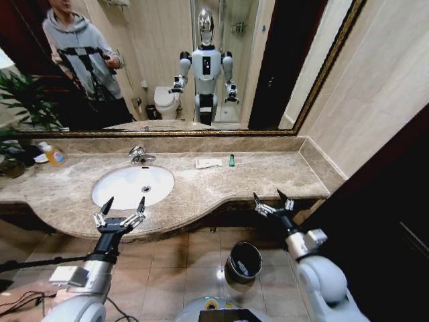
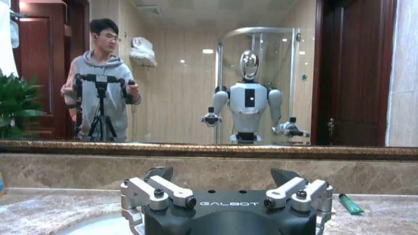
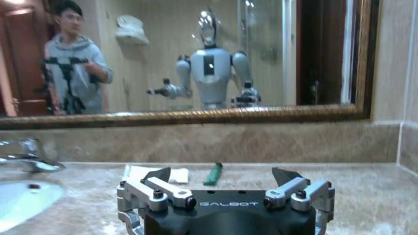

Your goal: Pick up the trash from the sink and place it in the trash bin.

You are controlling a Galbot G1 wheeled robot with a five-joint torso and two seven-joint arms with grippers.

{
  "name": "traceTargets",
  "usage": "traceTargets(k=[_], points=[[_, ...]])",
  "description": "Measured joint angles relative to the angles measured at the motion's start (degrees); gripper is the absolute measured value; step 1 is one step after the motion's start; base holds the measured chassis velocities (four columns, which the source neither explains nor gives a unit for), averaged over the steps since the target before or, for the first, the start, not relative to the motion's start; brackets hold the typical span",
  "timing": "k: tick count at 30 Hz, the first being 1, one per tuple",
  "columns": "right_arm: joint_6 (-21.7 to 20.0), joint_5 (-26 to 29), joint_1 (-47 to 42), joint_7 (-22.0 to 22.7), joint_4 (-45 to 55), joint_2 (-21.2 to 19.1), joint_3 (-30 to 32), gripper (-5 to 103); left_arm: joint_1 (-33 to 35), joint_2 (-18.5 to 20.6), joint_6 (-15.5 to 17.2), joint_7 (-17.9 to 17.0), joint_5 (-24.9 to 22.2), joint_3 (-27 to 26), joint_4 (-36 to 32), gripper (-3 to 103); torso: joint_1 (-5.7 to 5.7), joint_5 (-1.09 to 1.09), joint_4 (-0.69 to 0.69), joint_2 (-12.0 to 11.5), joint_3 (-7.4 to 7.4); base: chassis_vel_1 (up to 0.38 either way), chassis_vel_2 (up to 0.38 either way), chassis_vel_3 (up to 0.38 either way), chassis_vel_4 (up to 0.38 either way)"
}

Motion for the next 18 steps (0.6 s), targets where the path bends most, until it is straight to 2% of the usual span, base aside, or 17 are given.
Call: traceTargets(k=[2, 8, 9, 11, 12, 18], points=[[-0.3, 0.0, 1.5, 0.2, -1.3, 0.0, -0.4, 100, 0.0, 0.0, 0.0, 0.0, 0.0, 0.0, 0.0, 100, 0.00, 0.01, 0.00, 0.0, 0.00, 0.000, 0.000, 0.000, 0.000], [-2.1, 1.0, 15.3, 1.0, -10.8, -2.7, -5.0, 100, 0.0, 0.0, 0.0, 0.0, 0.0, 0.0, 0.0, 100, 0.00, 0.00, 0.00, 0.0, 0.00, 0.000, 0.000, 0.000, 0.000], [-2.3, 1.2, 18.0, 1.4, -12.6, -3.0, -5.9, 103, 0.0, 0.0, 0.0, 0.0, 0.0, 0.0, 0.0, 100, 0.00, 0.00, 0.00, 0.0, 0.00, 0.000, 0.000, 0.000, 0.000], [-2.4, 1.3, 19.6, 1.7, -13.7, -3.0, -6.5, 103, 0.0, 0.0, 0.0, 0.0, 0.0, 0.0, 0.0, 100, 0.01, -0.01, 0.00, 0.0, 0.00, 0.000, 0.000, 0.000, 0.000], [-3.0, 2.0, 23.5, 2.9, -16.8, -3.0, -8.5, 100, 0.0, 0.0, 0.0, 0.0, 0.0, 0.0, 0.0, 100, 0.01, 0.01, 0.00, 0.0, 0.01, 0.000, 0.000, 0.000, 0.000], [-5.7, 3.5, 34.9, 6.2, -26.5, -2.0, -16.5, 98, 0.0, 0.0, 0.0, 0.0, 0.0, 0.0, 0.0, 100, 0.01, 0.00, 0.01, 0.0, 0.01, 0.000, 0.000, 0.000, 0.000]])
